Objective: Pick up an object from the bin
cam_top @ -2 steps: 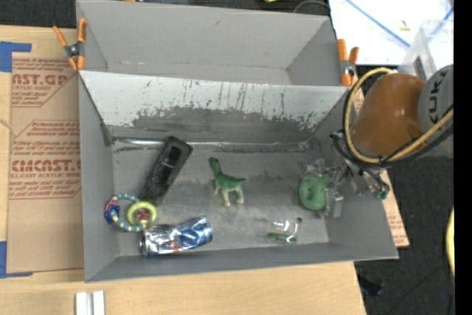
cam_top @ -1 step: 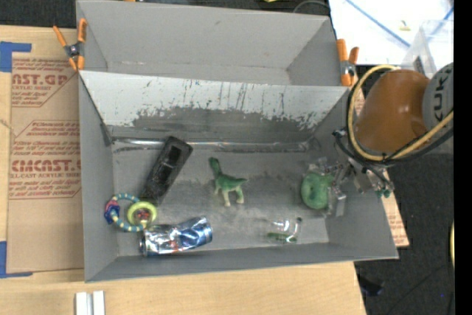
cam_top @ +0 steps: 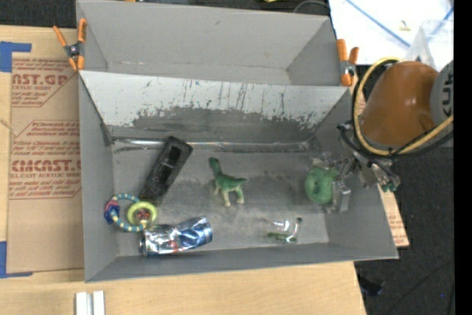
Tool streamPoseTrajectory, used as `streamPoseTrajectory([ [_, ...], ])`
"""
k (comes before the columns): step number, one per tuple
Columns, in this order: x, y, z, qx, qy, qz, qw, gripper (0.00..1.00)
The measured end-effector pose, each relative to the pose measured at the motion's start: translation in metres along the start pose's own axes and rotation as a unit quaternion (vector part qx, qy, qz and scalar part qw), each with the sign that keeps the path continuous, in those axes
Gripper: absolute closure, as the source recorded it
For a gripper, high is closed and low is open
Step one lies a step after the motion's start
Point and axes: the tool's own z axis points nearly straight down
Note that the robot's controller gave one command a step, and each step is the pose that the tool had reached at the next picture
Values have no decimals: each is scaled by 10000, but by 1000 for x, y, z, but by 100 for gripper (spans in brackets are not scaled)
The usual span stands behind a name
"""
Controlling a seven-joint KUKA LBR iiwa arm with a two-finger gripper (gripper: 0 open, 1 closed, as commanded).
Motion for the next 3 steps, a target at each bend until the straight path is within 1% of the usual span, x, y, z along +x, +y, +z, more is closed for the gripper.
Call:
streamPoseTrajectory([
  [1,0,1,-23,-7,13,0,10000,100],
  [2,-1,1,-46,6,-10,0,10000,100],
  [3,-1,1,-54,7,-12,1,10000,100],
])
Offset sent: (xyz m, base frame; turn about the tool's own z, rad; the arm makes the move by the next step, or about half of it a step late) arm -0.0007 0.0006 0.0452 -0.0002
